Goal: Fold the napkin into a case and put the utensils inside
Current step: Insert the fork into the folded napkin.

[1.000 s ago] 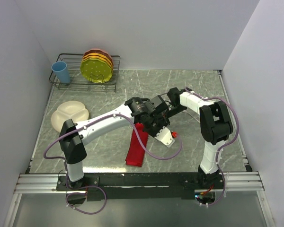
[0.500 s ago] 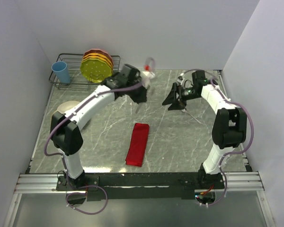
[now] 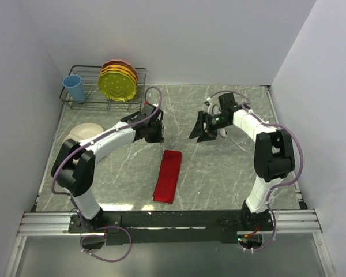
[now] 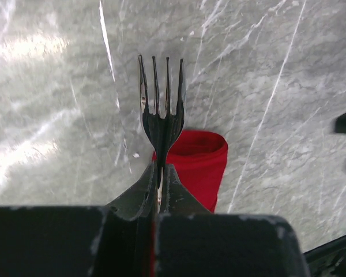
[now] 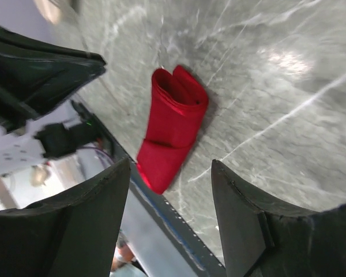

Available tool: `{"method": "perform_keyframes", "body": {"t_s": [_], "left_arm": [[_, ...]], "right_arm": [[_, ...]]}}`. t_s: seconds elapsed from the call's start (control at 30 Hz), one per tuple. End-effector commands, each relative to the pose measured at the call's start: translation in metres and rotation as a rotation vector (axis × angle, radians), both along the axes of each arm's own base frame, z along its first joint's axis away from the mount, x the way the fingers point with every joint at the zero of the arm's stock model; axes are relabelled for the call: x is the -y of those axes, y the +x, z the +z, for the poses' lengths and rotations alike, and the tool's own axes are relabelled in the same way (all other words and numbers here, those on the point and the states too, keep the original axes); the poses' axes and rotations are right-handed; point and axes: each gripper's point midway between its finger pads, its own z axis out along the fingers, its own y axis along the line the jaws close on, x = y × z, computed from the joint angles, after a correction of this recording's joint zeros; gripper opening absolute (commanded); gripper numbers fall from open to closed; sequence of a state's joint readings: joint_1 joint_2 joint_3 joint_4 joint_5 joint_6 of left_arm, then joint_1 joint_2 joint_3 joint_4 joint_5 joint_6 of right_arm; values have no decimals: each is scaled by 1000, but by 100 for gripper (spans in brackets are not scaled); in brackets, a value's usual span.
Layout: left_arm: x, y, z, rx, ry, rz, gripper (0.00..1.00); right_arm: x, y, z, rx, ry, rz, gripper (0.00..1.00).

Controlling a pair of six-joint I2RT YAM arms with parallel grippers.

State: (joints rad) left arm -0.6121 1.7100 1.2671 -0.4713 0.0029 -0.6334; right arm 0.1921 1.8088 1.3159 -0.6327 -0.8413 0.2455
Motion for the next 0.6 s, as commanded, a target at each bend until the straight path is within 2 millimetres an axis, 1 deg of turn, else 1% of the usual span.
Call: {"method": "perform_keyframes", "body": {"t_s": [0.0, 0.03, 0.07, 0.1, 0.17, 0.2, 0.33, 0.4, 0.57], "left_arm": [[10, 1, 26, 78, -89, 66, 1], [11, -5, 20, 73, -82, 57, 1], [10, -6, 19, 78, -76, 57, 1], [10, -8, 17, 72, -76, 55, 1], [11, -13, 12, 59, -73, 49, 1], [11, -14, 12, 60, -74, 47, 1], [11, -23, 7, 50, -72, 32, 1], [10, -25, 6, 48, -76, 32, 1], [9, -29, 2, 54, -74, 30, 1]], "right_arm": [[-24, -5, -16, 68, -55, 78, 66], [-28, -7, -18, 68, -61, 88, 67], [-31, -8, -23, 76, -79, 96, 68], [-40, -11, -26, 88, -83, 125, 68], [-44, -11, -31, 105, -111, 136, 68], [-49, -12, -34, 116, -115, 157, 68], [-57, -14, -46, 141, -143, 205, 66], [-59, -14, -54, 131, -151, 215, 65], [-68, -10, -65, 130, -146, 221, 60]]}}
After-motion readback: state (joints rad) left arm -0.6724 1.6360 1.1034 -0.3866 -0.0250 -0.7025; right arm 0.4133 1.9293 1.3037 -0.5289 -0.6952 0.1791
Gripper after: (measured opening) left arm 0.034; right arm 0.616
